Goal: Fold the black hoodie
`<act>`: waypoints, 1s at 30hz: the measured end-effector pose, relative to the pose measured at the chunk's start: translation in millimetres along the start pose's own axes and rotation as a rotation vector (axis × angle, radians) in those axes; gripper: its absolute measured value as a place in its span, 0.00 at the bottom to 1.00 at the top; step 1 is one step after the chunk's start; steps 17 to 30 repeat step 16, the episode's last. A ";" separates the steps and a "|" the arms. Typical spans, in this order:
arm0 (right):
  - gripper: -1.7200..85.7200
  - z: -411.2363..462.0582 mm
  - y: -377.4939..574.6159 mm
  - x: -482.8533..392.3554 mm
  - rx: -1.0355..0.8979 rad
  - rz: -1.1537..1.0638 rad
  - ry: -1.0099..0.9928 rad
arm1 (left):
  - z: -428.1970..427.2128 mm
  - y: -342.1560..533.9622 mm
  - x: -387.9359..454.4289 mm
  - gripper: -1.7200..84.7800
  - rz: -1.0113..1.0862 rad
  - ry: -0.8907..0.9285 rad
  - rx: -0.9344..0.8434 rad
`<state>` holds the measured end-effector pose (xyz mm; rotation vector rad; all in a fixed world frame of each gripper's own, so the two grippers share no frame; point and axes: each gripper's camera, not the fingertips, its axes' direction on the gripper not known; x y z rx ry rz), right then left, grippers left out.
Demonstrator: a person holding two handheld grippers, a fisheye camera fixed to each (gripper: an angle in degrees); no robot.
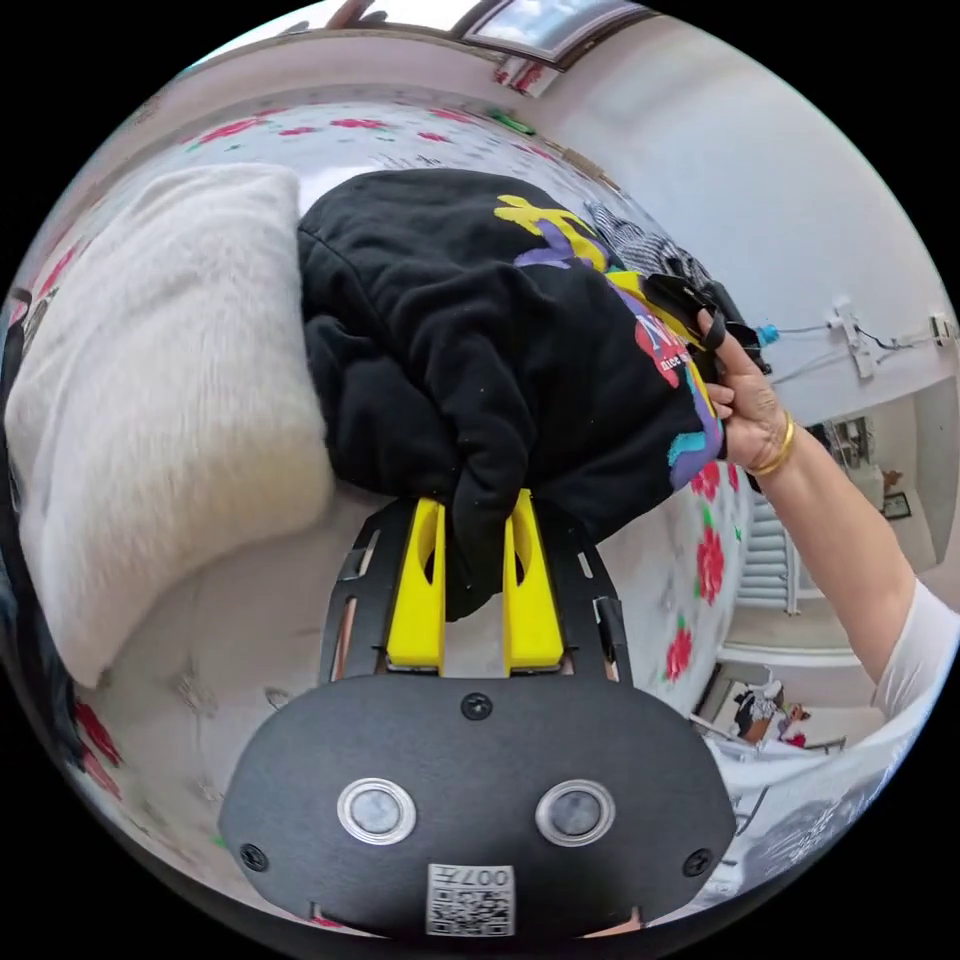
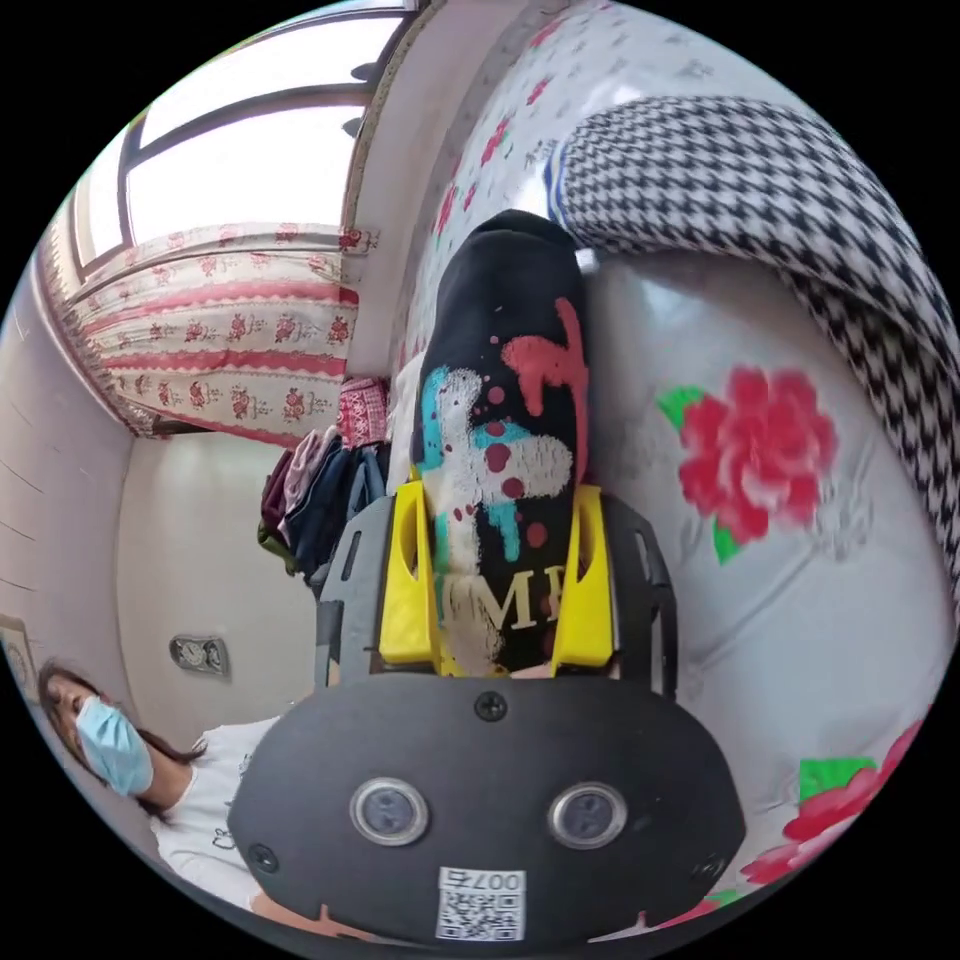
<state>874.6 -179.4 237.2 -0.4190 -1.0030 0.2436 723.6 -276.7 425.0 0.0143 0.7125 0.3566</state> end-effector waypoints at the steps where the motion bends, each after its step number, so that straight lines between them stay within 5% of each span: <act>1: 0.18 6.8 -17.8 -8.5 0.019 -0.018 0.044 | 4.2 -16.1 -3.7 0.12 -0.017 -0.006 0.005; 9: 0.18 -15.6 47.9 -13.5 0.173 -0.243 0.277 | -2.0 36.0 0.6 0.12 0.054 -0.004 0.090; 14: 0.18 -87.6 134.3 12.1 0.375 -0.194 1.008 | -8.7 128.2 17.4 0.06 0.052 -0.153 -0.016; 16: 0.19 -109.7 141.5 27.1 0.426 -0.122 1.156 | -13.5 164.6 18.2 0.03 -0.018 -0.142 -0.049; 30: 0.19 -109.7 141.5 27.1 0.426 -0.122 1.156 | -13.5 164.6 18.2 0.03 -0.018 -0.142 -0.049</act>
